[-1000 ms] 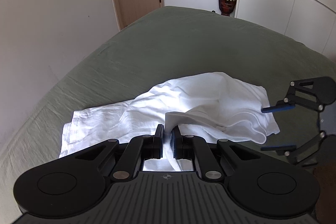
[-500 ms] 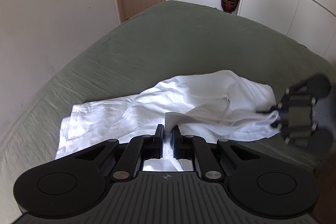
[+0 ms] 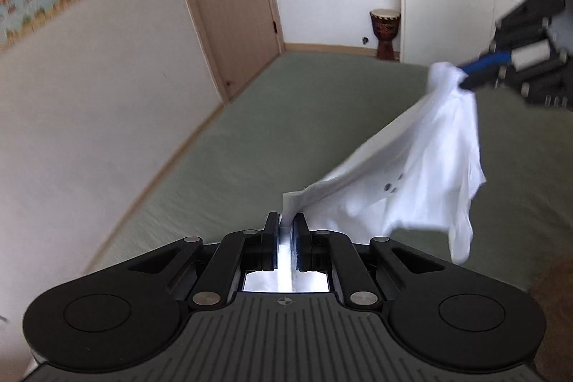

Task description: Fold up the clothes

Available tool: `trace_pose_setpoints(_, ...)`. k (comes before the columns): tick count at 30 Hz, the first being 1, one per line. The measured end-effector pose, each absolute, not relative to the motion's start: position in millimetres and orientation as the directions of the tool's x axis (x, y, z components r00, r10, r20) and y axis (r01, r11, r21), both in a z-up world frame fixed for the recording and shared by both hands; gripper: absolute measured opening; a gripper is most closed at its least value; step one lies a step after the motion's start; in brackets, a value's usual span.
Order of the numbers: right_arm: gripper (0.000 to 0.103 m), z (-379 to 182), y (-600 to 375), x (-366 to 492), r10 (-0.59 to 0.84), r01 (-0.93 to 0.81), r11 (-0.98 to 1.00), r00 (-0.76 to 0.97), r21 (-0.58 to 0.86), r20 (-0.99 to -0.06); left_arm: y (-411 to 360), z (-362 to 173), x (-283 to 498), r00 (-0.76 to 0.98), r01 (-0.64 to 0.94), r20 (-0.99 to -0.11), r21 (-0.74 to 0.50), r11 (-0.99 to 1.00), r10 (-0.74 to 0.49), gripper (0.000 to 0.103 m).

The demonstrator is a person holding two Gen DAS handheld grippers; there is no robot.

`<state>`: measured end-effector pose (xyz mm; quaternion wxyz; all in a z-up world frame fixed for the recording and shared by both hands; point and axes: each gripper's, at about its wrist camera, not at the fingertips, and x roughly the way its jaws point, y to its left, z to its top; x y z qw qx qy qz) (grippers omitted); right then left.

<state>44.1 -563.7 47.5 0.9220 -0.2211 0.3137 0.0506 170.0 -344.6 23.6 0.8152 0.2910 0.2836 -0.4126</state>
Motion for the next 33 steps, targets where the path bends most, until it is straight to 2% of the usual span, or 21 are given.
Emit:
trace_pose_setpoints(4,0.0,77,-583,60,-0.028,-0.201,0.926,0.808,-0.319,-0.589,-357,45,179,0.508,0.837,-0.686,0.251,0.486,-0.521,0.007)
trace_pose_setpoints(6,0.007,66,-588,64,0.059,-0.259,0.938,0.774,-0.23,-0.63,-359,40,176,0.503,0.843,-0.689,0.258,0.471,-0.522,0.007)
trace_pose_setpoints(7,0.037,58,-589,63,0.097,-0.281,0.941,0.758,-0.188,-0.644,-359,35,176,0.495,0.846,-0.695,0.251,0.47,-0.521,0.007)
trace_pose_setpoints(8,0.078,45,-585,60,0.119,-0.307,0.934,0.749,-0.182,-0.652,-358,29,175,0.488,0.849,-0.7,0.244,0.468,-0.521,0.007)
trace_pose_setpoints(9,0.089,29,-578,56,0.132,-0.335,0.922,0.744,-0.195,-0.655,-357,24,175,0.481,0.852,-0.706,0.237,0.467,-0.52,0.007)
trace_pose_setpoints(10,0.091,13,-572,51,0.144,-0.363,0.909,0.738,-0.208,-0.66,-356,18,175,0.477,0.853,-0.711,0.232,0.468,-0.517,0.007)
trace_pose_setpoints(12,0.091,-28,-555,43,0.199,-0.438,0.88,0.689,-0.183,-0.697,-353,12,176,0.471,0.853,-0.718,0.222,0.472,-0.512,0.007)
trace_pose_setpoints(15,0.09,-65,-546,45,0.221,-0.447,0.885,0.647,-0.128,-0.729,-346,7,178,0.459,0.855,-0.721,0.199,0.48,-0.519,0.007)
trace_pose_setpoints(17,0.083,-90,-539,53,0.231,-0.458,0.883,0.617,-0.105,-0.752,-342,6,179,0.455,0.855,-0.723,0.192,0.482,-0.52,0.007)
trace_pose_setpoints(21,0.081,-113,-534,68,0.243,-0.454,0.888,0.604,-0.077,-0.759,-334,5,180,0.451,0.856,-0.725,0.186,0.483,-0.52,0.007)
trace_pose_setpoints(23,0.071,-121,-534,78,0.25,-0.441,0.896,0.602,-0.054,-0.758,-332,5,178,0.448,0.855,-0.728,0.181,0.485,-0.519,0.007)
trace_pose_setpoints(27,0.065,-127,-531,95,0.241,-0.409,0.912,0.597,-0.032,-0.765,-327,4,176,0.442,0.859,-0.737,0.183,0.478,-0.512,0.007)
trace_pose_setpoints(30,0.049,-124,-526,98,0.209,-0.414,0.907,0.6,-0.076,-0.773,-325,3,180,0.438,0.861,-0.74,0.181,0.476,-0.51,0.007)
trace_pose_setpoints(31,0.039,-123,-524,99,0.192,-0.417,0.904,0.601,-0.099,-0.776,-324,2,180,0.436,0.86,-0.742,0.178,0.478,-0.509,0.007)
trace_pose_setpoints(32,0.017,-121,-522,100,0.173,-0.415,0.903,0.593,-0.114,-0.786,-323,1,179,0.434,0.86,-0.744,0.175,0.479,-0.508,0.007)
trace_pose_setpoints(33,0.009,-119,-521,100,0.155,-0.411,0.903,0.581,-0.124,-0.799,-323,1,178,0.432,0.861,-0.746,0.174,0.478,-0.507,0.007)
